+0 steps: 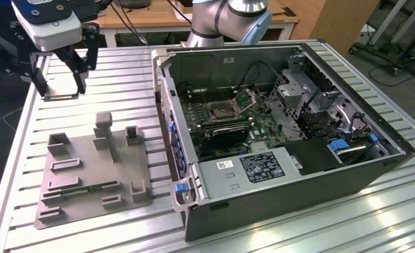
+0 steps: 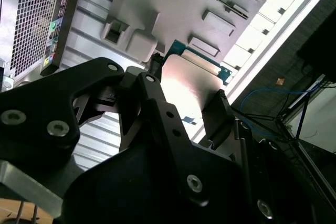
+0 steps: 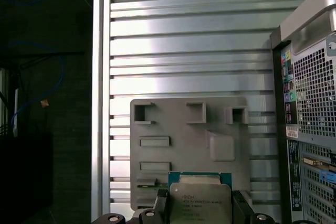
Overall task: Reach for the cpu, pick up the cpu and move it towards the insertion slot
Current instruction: 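Pick up the cpu and move it towards the insertion slot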
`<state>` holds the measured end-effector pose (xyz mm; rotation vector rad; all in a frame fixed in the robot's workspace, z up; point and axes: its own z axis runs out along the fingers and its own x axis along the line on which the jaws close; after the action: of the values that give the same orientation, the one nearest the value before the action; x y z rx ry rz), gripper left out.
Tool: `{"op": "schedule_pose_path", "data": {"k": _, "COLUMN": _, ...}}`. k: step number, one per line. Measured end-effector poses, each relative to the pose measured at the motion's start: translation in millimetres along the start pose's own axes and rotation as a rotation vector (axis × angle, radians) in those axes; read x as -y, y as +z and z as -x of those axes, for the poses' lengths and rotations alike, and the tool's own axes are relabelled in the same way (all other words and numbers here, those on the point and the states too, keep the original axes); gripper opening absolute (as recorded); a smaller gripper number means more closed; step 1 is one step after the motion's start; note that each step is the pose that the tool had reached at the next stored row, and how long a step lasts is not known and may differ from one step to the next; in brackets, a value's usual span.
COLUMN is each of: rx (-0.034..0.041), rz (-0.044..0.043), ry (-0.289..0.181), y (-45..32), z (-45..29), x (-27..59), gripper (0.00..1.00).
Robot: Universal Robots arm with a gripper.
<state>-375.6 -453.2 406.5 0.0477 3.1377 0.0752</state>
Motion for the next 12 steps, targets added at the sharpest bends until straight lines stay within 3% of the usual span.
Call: {"op": "schedule_pose_path", "data": {"k": 12, "rx": -0.0001, "rz": 0.0000, "ry": 0.000, "y": 0.0, "z": 3.0, "x": -0.1, "gripper": 0.55}}
